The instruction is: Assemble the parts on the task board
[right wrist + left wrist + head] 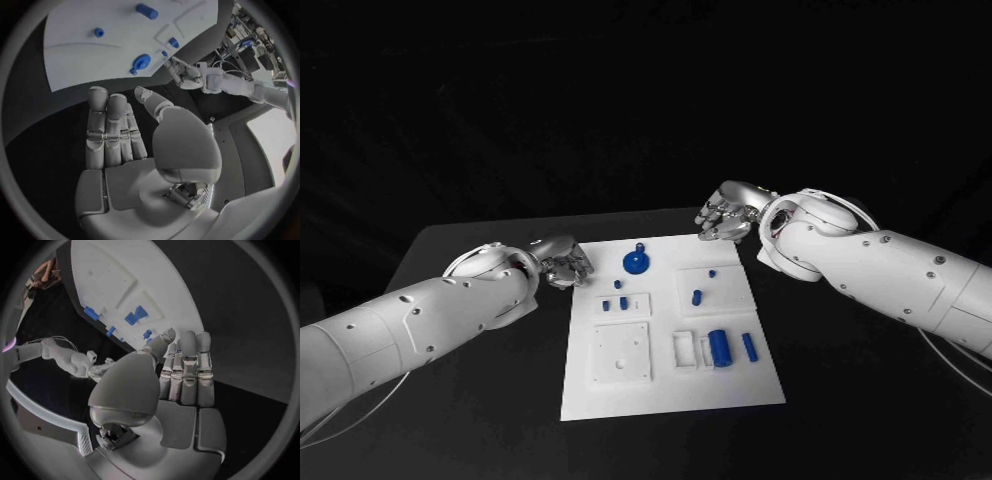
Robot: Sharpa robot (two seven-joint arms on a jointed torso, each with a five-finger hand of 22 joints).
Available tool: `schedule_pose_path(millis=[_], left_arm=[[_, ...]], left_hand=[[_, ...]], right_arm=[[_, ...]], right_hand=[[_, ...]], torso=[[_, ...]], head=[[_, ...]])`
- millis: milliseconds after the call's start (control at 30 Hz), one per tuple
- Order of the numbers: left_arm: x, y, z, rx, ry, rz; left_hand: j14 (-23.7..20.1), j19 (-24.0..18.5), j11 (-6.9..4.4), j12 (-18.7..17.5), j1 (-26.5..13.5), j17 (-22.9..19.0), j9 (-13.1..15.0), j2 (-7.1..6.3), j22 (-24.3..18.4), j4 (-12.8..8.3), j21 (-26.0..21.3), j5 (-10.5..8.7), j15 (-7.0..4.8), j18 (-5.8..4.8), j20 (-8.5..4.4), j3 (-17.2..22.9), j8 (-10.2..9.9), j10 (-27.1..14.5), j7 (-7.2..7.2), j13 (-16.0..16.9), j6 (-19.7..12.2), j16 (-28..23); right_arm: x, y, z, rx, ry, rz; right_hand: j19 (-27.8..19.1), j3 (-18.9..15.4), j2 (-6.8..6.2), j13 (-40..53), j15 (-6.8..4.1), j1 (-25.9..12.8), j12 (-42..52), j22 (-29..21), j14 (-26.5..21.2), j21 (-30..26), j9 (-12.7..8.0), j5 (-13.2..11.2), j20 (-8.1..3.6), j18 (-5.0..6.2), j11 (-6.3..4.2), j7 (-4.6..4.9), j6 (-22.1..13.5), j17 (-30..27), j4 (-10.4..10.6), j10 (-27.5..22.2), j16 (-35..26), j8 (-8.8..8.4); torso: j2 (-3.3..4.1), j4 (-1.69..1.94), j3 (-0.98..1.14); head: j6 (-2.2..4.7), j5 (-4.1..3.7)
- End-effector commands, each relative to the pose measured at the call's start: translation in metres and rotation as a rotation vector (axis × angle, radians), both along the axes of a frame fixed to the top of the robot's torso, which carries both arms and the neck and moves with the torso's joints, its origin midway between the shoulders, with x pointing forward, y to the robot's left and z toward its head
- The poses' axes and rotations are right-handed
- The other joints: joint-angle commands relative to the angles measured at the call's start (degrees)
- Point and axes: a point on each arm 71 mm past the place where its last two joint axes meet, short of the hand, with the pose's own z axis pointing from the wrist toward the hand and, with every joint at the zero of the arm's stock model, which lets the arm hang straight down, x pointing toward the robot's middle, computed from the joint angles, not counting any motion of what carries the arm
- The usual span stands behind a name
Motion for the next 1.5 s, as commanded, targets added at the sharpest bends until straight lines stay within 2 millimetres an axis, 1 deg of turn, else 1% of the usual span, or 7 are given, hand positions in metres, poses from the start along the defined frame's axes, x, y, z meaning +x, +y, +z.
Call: schedule_pose_path(millis=[33,233,333,600,767,933,1500], left_arm=[[-0.001,0.006,0.019,-0.201,-0.113,-0.014],[-0.006,0.031,0.036,-0.487,-0.077,0.084],[-0.009,0.039,0.039,-0.640,0.033,0.165],[-0.024,0.043,0.046,-0.871,0.227,0.235],[-0.027,0.042,0.048,-0.919,0.254,0.230],[-0.028,0.042,0.049,-0.940,0.264,0.227],[-0.026,0.047,0.049,-0.959,0.269,0.249]], left_hand=[[-1.36,-1.74,0.17,0.03,0.10,-1.81,0.07,-0.65,0.53,-0.07,-1.73,0.89,0.16,0.23,0.13,-0.16,-0.03,0.24,0.38,0.04,0.32,-4.25],[-3.59,-5.71,1.17,0.08,-0.60,-7.65,0.04,-0.07,-2.79,0.48,-8.46,1.46,1.67,-0.71,1.53,-0.20,-0.01,-2.23,0.70,0.05,-0.96,-19.07],[-5.27,-8.39,2.15,0.05,-1.49,-11.33,0.02,0.40,-6.98,1.46,-13.81,-1.47,3.62,-1.21,3.25,-0.77,-0.09,-4.73,1.05,0.01,-1.09,-29.17],[-0.43,-7.98,3.41,0.06,-0.03,-11.05,-0.02,1.98,-30.42,4.00,-20.78,-2.74,6.60,-0.52,7.07,-9.21,-0.03,-6.42,1.06,-0.01,-2.38,-55.93],[-6.21,-8.94,3.07,0.05,0.28,-11.90,-0.01,2.83,-40.03,3.33,-20.83,1.01,8.29,-0.49,8.26,-10.38,0.09,-5.53,1.14,-0.02,-1.74,-55.46],[-5.09,-6.09,3.01,0.03,-0.82,-11.97,0.01,3.10,-47.93,2.26,-20.61,1.01,8.03,0.18,8.18,-9.72,0.09,-5.18,1.27,-0.04,-1.98,-55.55],[-5.15,-4.28,3.06,0.07,-0.83,-11.97,0.01,3.58,-55.16,1.68,-20.26,1.21,8.03,0.18,8.02,-9.91,0.11,-5.10,1.15,-0.02,-1.62,-55.55]], right_arm=[[-0.002,-0.006,-0.009,-0.178,0.012,0.003],[-0.006,-0.015,-0.026,-0.260,0.018,-0.017],[-0.008,-0.016,-0.030,-0.281,0.006,-0.025],[-0.012,-0.011,-0.043,-0.321,0.008,-0.024],[-0.014,-0.007,-0.050,-0.330,0.022,-0.015],[-0.017,-0.004,-0.057,-0.333,0.044,-0.003],[-0.021,0.003,-0.071,-0.330,0.087,0.019]], right_hand=[[2.41,0.26,-0.21,-0.05,-0.41,0.14,-0.24,0.58,0.08,0.07,0.02,-0.53,-0.38,-0.06,-0.09,-0.06,0.70,-0.10,0.13,0.18,0.26,0.24],[2.38,-0.31,-0.85,-0.05,-0.27,-0.22,-0.26,0.13,0.12,-0.41,0.00,-2.37,-0.29,-0.01,0.10,-0.27,0.46,-0.30,0.54,-0.80,0.15,0.21],[2.44,-1.08,-1.31,-0.07,-0.14,-0.35,-0.28,-0.15,0.29,-0.63,-0.02,-4.34,-0.18,0.00,0.32,-0.22,-0.31,-0.45,0.79,-1.60,0.12,0.18],[2.50,-3.33,-1.28,-0.08,-0.02,0.61,-0.23,-1.28,0.77,-0.26,0.00,-6.83,-0.04,0.07,0.54,-0.32,-0.55,-1.19,1.49,-2.71,0.02,0.21],[2.46,-2.86,-1.18,-0.09,0.03,0.79,-0.24,-2.00,0.85,0.25,0.00,-7.14,-0.03,0.08,0.57,-0.06,-0.60,-1.51,1.70,-2.64,0.20,0.22],[2.45,-2.71,-1.40,-0.08,0.03,0.36,-0.21,-2.27,0.84,0.42,0.02,-6.24,-0.01,0.05,0.54,0.04,-0.38,-1.63,1.79,-2.31,0.24,0.24],[2.36,3.67,-1.20,-0.10,-0.13,-0.43,-0.28,-2.92,0.86,1.61,0.02,-4.37,-0.21,-0.19,0.28,-0.07,0.90,-1.93,0.34,-1.34,0.52,0.21]], torso=[[-0.02,0.22,-0.15],[-0.14,0.21,-0.43],[-0.17,0.20,-0.32],[-0.23,0.30,-0.58],[-0.44,0.26,-0.73],[-0.47,0.09,-0.86],[-0.46,0.33,-0.78]], head=[[0.44,-0.54],[0.77,-0.49],[0.77,-0.45],[1.05,-0.09],[0.76,0.08],[0.65,0.14],[0.40,0.39]])
